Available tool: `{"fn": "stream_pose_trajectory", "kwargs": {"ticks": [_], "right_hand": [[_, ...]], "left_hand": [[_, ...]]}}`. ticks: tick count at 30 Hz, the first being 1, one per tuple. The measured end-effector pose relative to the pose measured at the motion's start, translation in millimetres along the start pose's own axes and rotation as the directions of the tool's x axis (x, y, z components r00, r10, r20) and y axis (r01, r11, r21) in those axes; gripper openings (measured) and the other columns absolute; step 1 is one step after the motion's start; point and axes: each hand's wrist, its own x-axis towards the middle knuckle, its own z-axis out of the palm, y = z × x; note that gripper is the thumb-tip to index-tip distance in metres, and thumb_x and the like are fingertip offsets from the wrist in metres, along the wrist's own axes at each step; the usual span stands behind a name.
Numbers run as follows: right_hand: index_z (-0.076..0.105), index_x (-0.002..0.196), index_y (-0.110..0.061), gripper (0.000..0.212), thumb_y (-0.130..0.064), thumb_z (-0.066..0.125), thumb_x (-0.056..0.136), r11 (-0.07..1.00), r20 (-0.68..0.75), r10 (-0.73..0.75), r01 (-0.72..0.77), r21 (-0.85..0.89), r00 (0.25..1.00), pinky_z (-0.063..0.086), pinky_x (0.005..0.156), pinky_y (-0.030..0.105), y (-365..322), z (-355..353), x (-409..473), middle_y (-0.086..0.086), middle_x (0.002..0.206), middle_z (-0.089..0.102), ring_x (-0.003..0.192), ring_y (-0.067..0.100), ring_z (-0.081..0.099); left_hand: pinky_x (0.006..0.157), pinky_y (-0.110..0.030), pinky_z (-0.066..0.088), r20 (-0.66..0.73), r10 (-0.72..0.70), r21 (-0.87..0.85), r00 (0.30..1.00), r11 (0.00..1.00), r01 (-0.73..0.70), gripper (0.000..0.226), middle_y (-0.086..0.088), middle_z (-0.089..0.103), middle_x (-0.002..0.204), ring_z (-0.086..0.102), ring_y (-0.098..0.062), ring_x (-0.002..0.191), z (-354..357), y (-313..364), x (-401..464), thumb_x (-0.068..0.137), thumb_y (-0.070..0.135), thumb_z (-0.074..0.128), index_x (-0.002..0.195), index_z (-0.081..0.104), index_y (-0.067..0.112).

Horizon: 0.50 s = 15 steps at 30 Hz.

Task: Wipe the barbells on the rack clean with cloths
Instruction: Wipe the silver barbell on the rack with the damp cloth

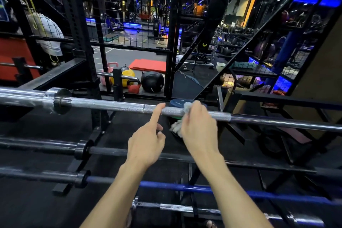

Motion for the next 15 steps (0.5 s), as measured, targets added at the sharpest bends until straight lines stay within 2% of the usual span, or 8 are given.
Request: {"fn": "stream_pose_trajectory", "kwargs": {"ticks": [3,5,7,8,12,15], "right_hand": [[0.041,0.092,-0.016,0.015,-0.024,0.05,0.1,0.999,0.01,-0.01,0.01,-0.048,1.0,0.048,0.066,0.043,8.8,-3.3,5.8,0.003,0.09,0.057,0.077,0.031,0.058],[0.046,0.092,-0.014,0.012,-0.022,0.052,0.099,0.988,-0.011,0.12,-0.12,-0.098,0.993,0.048,0.066,0.04,29.3,-22.2,15.3,0.005,0.089,0.06,0.076,0.033,0.056],[0.049,0.094,-0.011,0.007,-0.016,0.054,0.097,0.956,-0.007,0.262,-0.261,-0.131,0.965,0.042,0.067,0.038,42.4,-39.9,21.3,0.015,0.096,0.064,0.081,0.037,0.055],[0.05,0.096,-0.01,0.005,-0.012,0.054,0.097,0.946,0.0,0.282,-0.279,-0.164,0.959,0.038,0.068,0.037,40.6,-42.6,21.4,0.018,0.1,0.065,0.084,0.038,0.055],[0.05,0.108,-0.01,0.015,-0.009,0.056,0.094,0.975,0.129,0.162,-0.139,-0.174,0.978,0.037,0.072,0.037,-8.7,-18.5,20.2,0.013,0.114,0.063,0.103,0.037,0.062],[0.047,0.098,-0.013,0.008,-0.014,0.055,0.096,0.99,0.159,0.042,-0.02,-0.138,0.986,0.036,0.07,0.038,-18.0,-6.1,20.9,0.011,0.105,0.064,0.098,0.036,0.062]], "left_hand": [[0.077,-0.042,0.056,-0.022,-0.011,-0.018,1.0,1.0,0.011,0.094,0.02,0.064,0.104,0.063,-0.009,0.076,1.4,-2.8,0.6,0.095,0.012,0.05,0.141,-0.003,0.075],[0.077,-0.041,0.054,-0.017,-0.017,-0.016,1.0,1.0,0.017,0.093,0.02,0.063,0.103,0.061,-0.007,0.076,0.1,-6.0,1.3,0.096,0.012,0.049,0.14,-0.002,0.075],[0.078,-0.041,0.054,-0.013,-0.022,-0.021,1.0,1.0,0.021,0.093,0.02,0.063,0.101,0.061,-0.005,0.077,-0.3,-6.6,1.4,0.096,0.011,0.049,0.139,-0.002,0.076],[0.078,-0.041,0.054,-0.007,-0.022,-0.029,1.0,0.999,0.021,0.094,0.02,0.063,0.1,0.061,-0.004,0.077,0.0,-5.7,1.4,0.096,0.011,0.049,0.139,-0.003,0.077],[0.081,-0.043,0.054,-0.012,-0.007,-0.059,1.0,0.998,0.006,0.098,0.023,0.063,0.097,0.06,-0.005,0.078,6.3,-1.7,-0.8,0.094,0.01,0.05,0.141,-0.004,0.076],[0.081,-0.042,0.054,-0.024,-0.007,-0.051,1.0,0.999,0.006,0.098,0.023,0.064,0.096,0.061,-0.008,0.078,6.0,-1.8,1.2,0.092,0.01,0.051,0.141,-0.004,0.076]]}}
